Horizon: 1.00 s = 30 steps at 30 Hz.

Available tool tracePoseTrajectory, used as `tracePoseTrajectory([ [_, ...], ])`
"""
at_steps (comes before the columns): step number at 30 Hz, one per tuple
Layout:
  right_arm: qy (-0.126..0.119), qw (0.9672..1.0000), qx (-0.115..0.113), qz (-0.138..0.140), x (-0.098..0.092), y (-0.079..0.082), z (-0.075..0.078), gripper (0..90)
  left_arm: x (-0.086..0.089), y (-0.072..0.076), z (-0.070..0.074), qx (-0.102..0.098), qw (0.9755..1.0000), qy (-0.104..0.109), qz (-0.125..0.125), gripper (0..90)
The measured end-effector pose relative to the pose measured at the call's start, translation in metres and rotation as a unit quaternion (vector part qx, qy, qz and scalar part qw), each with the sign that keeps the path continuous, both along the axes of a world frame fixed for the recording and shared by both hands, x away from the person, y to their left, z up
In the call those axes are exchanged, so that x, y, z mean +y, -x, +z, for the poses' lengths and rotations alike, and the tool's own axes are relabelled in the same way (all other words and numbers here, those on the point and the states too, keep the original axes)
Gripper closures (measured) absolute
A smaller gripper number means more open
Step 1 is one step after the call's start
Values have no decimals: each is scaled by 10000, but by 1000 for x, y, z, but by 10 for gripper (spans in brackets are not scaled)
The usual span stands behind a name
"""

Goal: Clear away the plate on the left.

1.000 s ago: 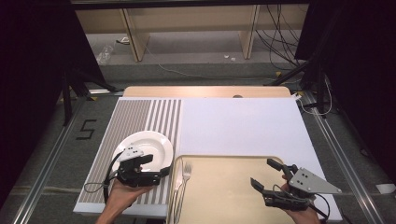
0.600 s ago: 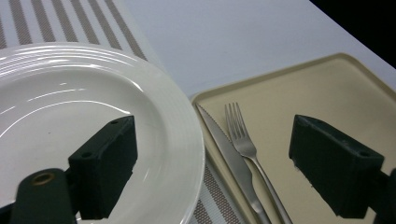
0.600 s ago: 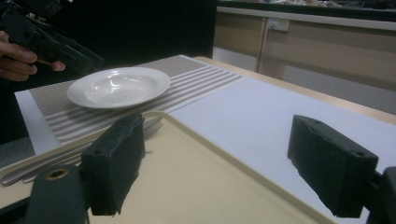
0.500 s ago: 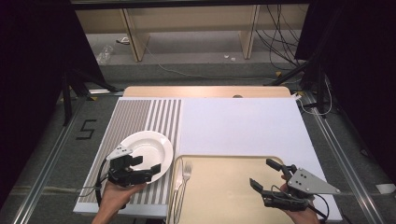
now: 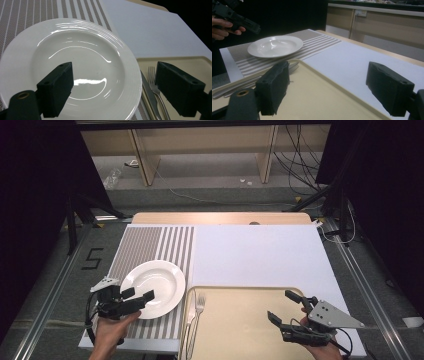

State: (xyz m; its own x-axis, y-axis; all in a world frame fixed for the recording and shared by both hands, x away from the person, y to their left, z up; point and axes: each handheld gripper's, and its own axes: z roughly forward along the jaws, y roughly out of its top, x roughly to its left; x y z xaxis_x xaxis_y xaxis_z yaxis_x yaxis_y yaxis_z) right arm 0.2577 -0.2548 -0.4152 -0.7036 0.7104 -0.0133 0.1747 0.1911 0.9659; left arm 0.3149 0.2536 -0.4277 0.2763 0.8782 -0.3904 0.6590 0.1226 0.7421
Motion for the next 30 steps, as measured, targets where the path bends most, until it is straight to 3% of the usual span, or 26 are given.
tracePoseTrajectory([
  [10, 22, 10000, -11, -11, 0, 0, 0, 198, 14, 5, -8, 153, 9995, -54, 267, 153],
  [13, 30, 10000, -8, -5, 0, 1, 0, 198, 24, 9, -10, 169, 9986, 142, 477, 153],
  [17, 29, 10000, 1, 1, 1, 0, 0, 198, 32, 11, -15, 292, 9952, 558, 748, 155],
  [18, 56, 10000, -20, 10, 2, 1, 0, 198, 35, 11, -17, 369, 9933, 722, 826, 155],
  [24, 34, 10000, -14, 5, 2, 1, 0, 198, 40, 11, -17, 422, 9908, 730, 1062, 155],
  [27, 31, 10000, -9, 5, 1, 1, 0, 198, 42, 10, -20, 568, 9875, 904, 1156, 154],
  [29, 32, 10000, -1, 2, 2, 1, 0, 198, 46, 10, -24, 713, 9832, 1080, 1288, 154],
  [30, 39, 10000, 1, 7, 2, 1, 1, 198, 46, 10, -24, 713, 9832, 1080, 1288, 155],
])
